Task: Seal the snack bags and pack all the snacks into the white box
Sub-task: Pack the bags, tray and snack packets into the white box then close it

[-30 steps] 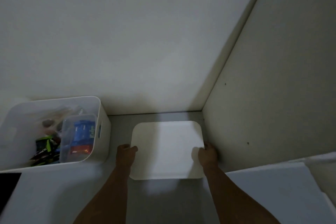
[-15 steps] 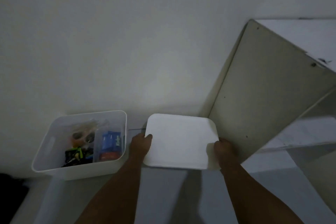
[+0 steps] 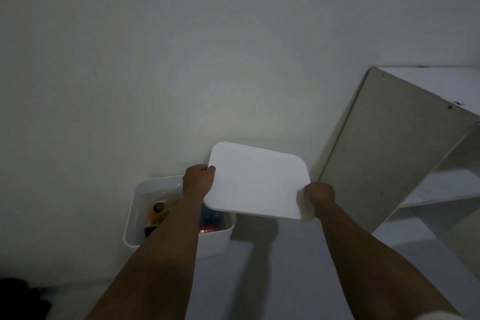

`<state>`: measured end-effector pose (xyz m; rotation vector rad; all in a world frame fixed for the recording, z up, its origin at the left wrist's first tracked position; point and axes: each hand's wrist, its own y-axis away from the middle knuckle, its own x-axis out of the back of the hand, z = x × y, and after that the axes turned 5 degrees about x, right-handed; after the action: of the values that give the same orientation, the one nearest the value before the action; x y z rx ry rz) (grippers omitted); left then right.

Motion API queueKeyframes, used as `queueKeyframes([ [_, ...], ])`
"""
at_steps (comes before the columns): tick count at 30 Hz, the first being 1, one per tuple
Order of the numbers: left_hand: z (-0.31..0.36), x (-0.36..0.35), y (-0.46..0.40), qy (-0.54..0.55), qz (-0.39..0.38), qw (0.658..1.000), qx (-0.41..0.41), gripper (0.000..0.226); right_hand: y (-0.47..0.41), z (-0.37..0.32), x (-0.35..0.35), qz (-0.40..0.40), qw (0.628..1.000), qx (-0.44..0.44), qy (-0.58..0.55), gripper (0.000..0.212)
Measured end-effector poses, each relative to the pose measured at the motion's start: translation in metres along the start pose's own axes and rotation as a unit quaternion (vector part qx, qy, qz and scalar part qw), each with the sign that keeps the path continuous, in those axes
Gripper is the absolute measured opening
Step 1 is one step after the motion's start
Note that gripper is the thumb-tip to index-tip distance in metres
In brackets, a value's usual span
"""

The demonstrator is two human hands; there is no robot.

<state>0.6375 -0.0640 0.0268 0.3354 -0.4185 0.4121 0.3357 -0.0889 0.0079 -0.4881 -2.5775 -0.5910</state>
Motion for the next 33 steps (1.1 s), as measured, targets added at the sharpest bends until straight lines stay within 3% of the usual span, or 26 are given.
queueKeyframes([
  [8,-0.059,0.115,-0.032,0.075,0.079,0.993,0.044,0.017,0.055,-0.035,-0.092,-0.059,0.993,0.084,-0.053,0.026],
  [13,-0.098,0.149,-0.04,0.092,0.12,0.984,0.095,0.029,0.075,-0.044,-0.143,-0.126,0.987,0.083,-0.05,0.031],
  [19,-0.138,0.153,-0.046,0.057,0.096,0.984,0.138,0.026,0.072,-0.027,-0.185,-0.114,0.978,0.14,0.106,0.029],
  [20,-0.145,0.151,-0.047,0.057,0.096,0.983,0.147,0.034,0.072,-0.025,-0.188,-0.11,0.976,0.142,0.12,0.029],
  [22,-0.152,0.148,-0.048,0.063,0.091,0.982,0.152,0.038,0.075,-0.022,-0.193,-0.108,0.975,0.14,0.135,0.028],
  [26,-0.157,0.137,-0.046,0.085,0.076,0.983,0.145,0.017,0.079,-0.02,-0.198,-0.111,0.968,0.143,0.173,0.036],
  [33,-0.172,0.125,-0.056,0.067,0.099,0.978,0.169,0.036,0.074,-0.016,-0.207,-0.094,0.965,0.148,0.195,0.039],
])
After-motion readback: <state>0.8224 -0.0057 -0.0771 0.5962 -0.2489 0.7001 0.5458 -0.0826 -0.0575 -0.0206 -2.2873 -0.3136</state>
